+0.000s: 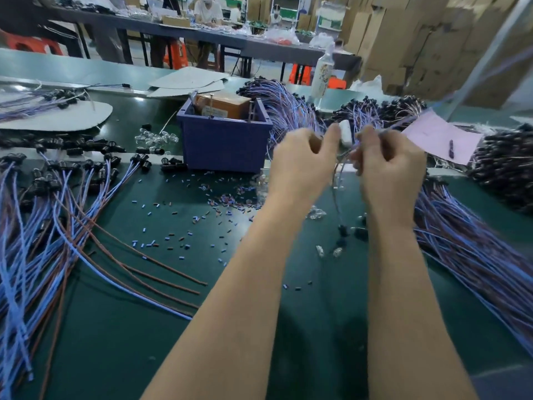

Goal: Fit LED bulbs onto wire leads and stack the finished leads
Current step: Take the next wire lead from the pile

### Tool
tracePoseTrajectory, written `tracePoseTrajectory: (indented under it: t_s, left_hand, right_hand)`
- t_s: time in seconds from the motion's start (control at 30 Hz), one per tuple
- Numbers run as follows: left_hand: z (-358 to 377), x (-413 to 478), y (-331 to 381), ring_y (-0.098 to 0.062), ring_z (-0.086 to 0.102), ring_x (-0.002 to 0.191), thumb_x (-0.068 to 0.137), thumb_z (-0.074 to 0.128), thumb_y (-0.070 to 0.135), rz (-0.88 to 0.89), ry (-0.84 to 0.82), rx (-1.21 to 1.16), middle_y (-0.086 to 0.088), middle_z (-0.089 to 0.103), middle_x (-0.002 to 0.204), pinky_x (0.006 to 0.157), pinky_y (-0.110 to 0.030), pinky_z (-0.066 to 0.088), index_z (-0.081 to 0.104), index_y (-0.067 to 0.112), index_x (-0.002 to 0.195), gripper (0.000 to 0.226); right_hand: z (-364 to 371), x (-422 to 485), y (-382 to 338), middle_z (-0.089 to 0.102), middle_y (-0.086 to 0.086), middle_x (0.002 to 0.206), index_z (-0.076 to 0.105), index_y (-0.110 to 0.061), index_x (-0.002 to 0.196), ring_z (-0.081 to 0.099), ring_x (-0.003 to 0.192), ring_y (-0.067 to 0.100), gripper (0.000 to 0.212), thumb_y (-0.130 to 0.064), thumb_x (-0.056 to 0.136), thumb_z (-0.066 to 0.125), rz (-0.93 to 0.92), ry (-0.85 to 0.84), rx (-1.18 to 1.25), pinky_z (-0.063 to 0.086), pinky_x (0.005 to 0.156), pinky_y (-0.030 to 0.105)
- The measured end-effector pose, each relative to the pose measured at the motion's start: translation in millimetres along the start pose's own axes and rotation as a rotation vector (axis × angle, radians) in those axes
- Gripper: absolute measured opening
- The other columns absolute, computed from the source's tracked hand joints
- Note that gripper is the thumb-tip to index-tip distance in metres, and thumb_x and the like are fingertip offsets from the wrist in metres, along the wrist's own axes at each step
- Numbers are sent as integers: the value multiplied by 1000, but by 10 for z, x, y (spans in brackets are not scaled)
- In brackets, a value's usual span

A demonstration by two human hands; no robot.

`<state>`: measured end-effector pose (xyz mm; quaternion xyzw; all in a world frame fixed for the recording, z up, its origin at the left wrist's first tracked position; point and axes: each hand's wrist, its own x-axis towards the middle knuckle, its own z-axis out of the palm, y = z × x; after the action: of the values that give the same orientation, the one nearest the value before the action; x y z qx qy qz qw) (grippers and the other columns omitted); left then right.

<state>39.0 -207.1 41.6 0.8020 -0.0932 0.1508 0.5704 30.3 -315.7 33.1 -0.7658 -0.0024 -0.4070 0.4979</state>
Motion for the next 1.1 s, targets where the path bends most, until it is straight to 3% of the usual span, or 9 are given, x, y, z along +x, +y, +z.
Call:
tracePoseTrajectory:
  t_s: [0.1,0.2,0.27,0.4,0.5,0.6,0.7,0.9,1.1]
  left_hand:
    - [507,-121,105,-9,43,34,98,32,52,-417,-406,-363,0,54,47,38,-12,32,60,5,82,57]
    - [980,-144,217,-1,35,29,103,34,32,-548,-396,-919,7,49,39,33,-10,26,51,12,77,37]
    - [1267,-116,273,1,38,31,103,36,20,-535,-343,-1040,8,49,39,33,-10,30,52,12,74,34]
    - [1817,-174,353,0,50,38,100,41,9,-495,-383,-813,-2,55,56,43,-12,44,51,7,69,33]
    - [2144,-205,261,-20,60,73,99,43,11,-473,-499,-490,-14,63,87,73,-31,52,52,2,74,28]
    - [2278,-222,152,-31,62,97,96,41,13,-427,-544,-267,-23,64,109,91,-39,48,56,-2,91,22]
    - [2230,-235,87,-31,63,101,94,43,14,-336,-502,-188,-17,68,104,91,-39,51,62,8,84,22]
    - [1747,-97,-38,-25,60,80,93,50,24,-225,-315,-117,-7,67,79,76,-33,48,67,7,83,26]
    - [589,93,-167,-12,49,63,92,49,12,-216,122,-444,3,56,67,62,-25,41,59,18,75,20]
  right_hand:
    - [-310,27,108,62,-8,55,63,-21,71,54,50,4,27,-27,96,54,170,308,318,45,53,19]
    - [-608,-29,318,63,-11,49,63,-19,69,55,44,2,31,-27,97,52,299,469,424,46,48,17]
    - [-809,-99,502,60,-15,44,62,-20,64,55,40,-1,37,-31,98,50,367,526,268,45,47,14]
    - [-1140,-179,889,60,-7,42,59,-11,67,54,37,4,41,-32,99,47,719,594,500,45,41,16]
    - [-1217,-173,1050,67,2,55,58,-6,79,65,53,10,33,-25,101,44,901,649,921,56,61,23]
    - [-1246,-184,1160,69,8,78,57,-4,89,67,77,17,26,-23,101,44,985,680,941,55,81,28]
    - [-1211,-160,1163,67,7,86,56,-6,85,67,86,18,21,-18,99,47,996,691,864,56,82,28]
    - [-838,-152,1013,61,-2,61,58,-9,88,55,57,10,10,-11,94,50,923,522,649,47,51,19]
    - [154,-270,483,63,2,67,61,-11,84,58,58,12,14,-5,92,51,667,-84,436,48,56,25]
